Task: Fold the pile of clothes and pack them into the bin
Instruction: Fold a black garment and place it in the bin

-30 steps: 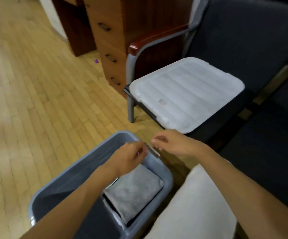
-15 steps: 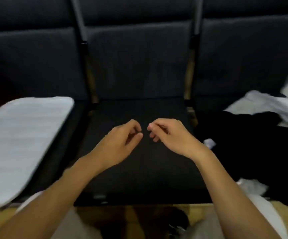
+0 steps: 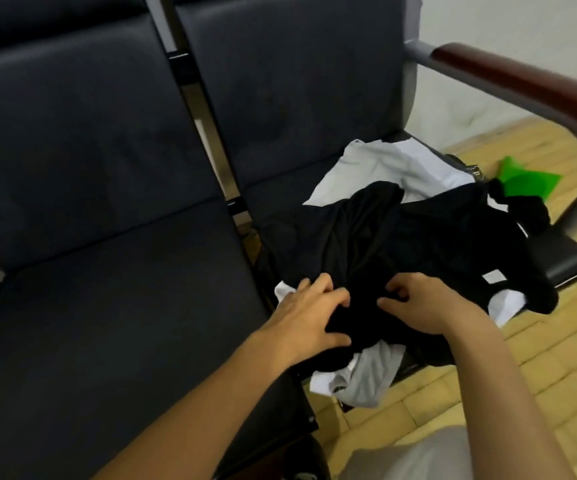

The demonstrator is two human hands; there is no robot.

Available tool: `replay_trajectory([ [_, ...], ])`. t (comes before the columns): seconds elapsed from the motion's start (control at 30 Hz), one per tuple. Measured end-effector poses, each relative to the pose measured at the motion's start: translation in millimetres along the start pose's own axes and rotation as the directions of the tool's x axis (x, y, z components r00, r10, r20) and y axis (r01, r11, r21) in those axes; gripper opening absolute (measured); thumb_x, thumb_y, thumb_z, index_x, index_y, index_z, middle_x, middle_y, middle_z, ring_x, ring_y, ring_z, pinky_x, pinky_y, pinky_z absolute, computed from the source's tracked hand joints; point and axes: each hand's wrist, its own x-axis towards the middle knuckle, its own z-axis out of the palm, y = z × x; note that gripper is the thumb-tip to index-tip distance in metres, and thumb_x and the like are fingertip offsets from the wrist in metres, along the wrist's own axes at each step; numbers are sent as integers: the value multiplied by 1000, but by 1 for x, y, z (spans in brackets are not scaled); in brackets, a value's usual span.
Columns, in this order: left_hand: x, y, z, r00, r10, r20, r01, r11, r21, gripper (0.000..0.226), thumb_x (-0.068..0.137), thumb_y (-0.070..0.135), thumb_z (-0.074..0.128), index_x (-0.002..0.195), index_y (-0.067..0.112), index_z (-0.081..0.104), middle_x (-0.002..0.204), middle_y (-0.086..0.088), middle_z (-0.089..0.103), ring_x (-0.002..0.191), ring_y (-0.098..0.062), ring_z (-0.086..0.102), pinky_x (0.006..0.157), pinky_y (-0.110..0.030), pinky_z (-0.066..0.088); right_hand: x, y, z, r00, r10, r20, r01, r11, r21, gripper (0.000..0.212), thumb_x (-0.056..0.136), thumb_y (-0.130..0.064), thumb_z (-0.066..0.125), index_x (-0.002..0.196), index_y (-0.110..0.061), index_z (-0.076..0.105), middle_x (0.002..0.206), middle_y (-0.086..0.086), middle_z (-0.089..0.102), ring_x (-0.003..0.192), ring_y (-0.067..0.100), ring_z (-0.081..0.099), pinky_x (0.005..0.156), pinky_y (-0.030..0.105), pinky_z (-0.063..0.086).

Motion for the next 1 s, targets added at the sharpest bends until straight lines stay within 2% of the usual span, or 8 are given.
replay_trajectory([
  [0.07,3,-1,7,991,-3,-132,-4,999,-50,7,94,27,62,99,25,58,101,10,45,96,-14,46,88,-39,43,-2,1,-2,999,-37,10,37,998,45,48,92,-42,64,135,-22,53,127,6,59,110,22,59,86,28,47],
  [0.2,-1,-9,-2,942,-104,-319,8,958,-287,17,93,8,59,86,23,53,86,14,49,84,-6,50,78,-30,46,-4,-6,-2,991,-134,2,133,986,96,67,84,-38,75,143,-26,45,134,2,52,116,19,55,91,27,46],
  [0.4,-38,1,-80,750,-558,-354,-108,425,-899,30,103,9,43,89,33,54,81,-9,51,74,-22,44,67,-37,41,-15,-47,5,921,-375,-105,388,907,166,112,67,-39,87,153,-43,14,149,0,25,137,22,27,111,41,38],
  [0.5,-74,2,-120,701,-617,-358,-206,304,-930,19,105,11,42,97,24,54,75,1,60,69,-13,58,65,-31,53,-17,-74,14,862,-452,-230,472,880,41,96,74,-41,81,150,-39,23,150,0,24,138,25,28,108,47,41],
  [0.67,-163,-27,-169,578,-706,-409,-211,355,-911,14,102,17,48,99,26,58,79,6,65,66,-5,63,54,-25,55,-24,-116,22,767,-506,-394,458,862,-216,33,88,-38,68,118,-27,60,119,-1,52,113,23,53,81,39,52],
  [0.83,-285,-77,-189,400,-808,-434,-94,434,-896,19,100,18,51,89,30,61,78,0,60,64,-12,59,59,-26,53,-51,-164,50,716,-686,128,659,725,199,19,78,-47,78,81,-31,69,78,-6,68,73,5,66,70,28,54],
  [0.93,-353,-128,-157,273,-893,-358,266,428,-864,14,99,12,54,89,21,58,75,-10,58,66,-26,54,59,-30,44,-78,-198,86,527,-709,468,646,692,321,21,90,-38,70,96,-18,71,86,0,73,77,7,69,76,29,55],
  [1.0,-380,-170,-117,281,-904,-322,576,428,-696,12,95,2,57,88,12,55,71,-11,56,73,-32,59,59,-32,38,-79,-207,105,525,-646,554,682,709,181,24,93,-42,64,101,-20,70,90,0,73,84,10,70,79,31,55],
])
